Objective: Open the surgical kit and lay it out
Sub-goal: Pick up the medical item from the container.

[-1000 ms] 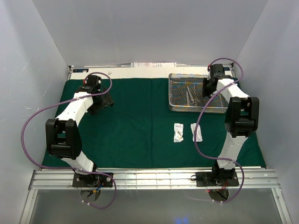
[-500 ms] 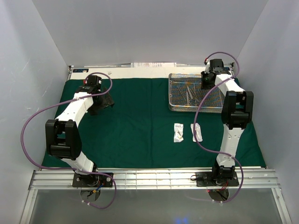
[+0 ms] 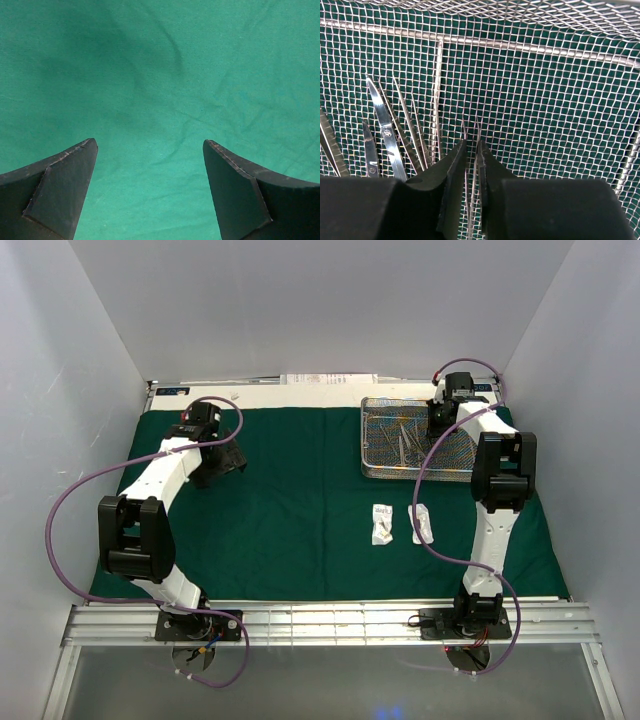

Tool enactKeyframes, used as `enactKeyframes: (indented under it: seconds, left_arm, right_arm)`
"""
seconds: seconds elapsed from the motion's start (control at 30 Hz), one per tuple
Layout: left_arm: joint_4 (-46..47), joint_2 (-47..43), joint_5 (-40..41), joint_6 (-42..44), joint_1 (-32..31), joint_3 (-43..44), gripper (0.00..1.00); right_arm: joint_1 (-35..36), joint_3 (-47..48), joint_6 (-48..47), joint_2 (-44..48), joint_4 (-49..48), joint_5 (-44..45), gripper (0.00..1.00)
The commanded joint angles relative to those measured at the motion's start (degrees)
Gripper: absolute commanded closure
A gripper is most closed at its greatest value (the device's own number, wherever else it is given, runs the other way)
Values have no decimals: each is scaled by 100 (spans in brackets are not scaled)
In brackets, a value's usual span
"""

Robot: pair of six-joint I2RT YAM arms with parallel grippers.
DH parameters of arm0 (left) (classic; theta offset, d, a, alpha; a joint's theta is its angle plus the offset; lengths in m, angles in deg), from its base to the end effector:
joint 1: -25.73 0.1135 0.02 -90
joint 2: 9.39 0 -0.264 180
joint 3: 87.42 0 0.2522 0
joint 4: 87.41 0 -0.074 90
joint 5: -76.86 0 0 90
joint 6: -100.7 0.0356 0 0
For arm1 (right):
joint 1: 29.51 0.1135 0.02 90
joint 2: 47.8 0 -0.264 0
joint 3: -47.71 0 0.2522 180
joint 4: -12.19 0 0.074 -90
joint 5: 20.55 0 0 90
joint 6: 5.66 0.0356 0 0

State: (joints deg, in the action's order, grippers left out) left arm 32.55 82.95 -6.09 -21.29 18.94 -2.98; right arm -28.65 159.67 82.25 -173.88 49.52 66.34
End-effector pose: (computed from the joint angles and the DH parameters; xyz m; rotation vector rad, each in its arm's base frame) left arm 0.3199 -0.0337 0.2413 -0.6294 2.6652 -0.0181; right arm 0.4882 0.0093 0.1797 -0.0869 2.4663 0.0577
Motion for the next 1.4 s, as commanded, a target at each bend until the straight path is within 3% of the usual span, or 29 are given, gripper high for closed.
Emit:
enactKeyframes:
  seconds: [0.0, 0.43, 1.07, 1.37]
  left_arm:
    - [-12, -304, 60, -71, -60, 52, 2]
    - [-30, -277, 95, -53, -112, 69, 2]
    - [-48, -277, 112, -106, -191, 122, 2]
    - [-56, -313, 130, -124, -218, 105, 2]
  right_arm:
    - [-16, 60, -116, -22, -151, 109, 80]
    - [-16, -177, -160, -75, -151, 268, 89]
    - [2, -204, 33, 154, 112, 206, 75]
    - [-7, -204, 173, 224, 183, 259, 76]
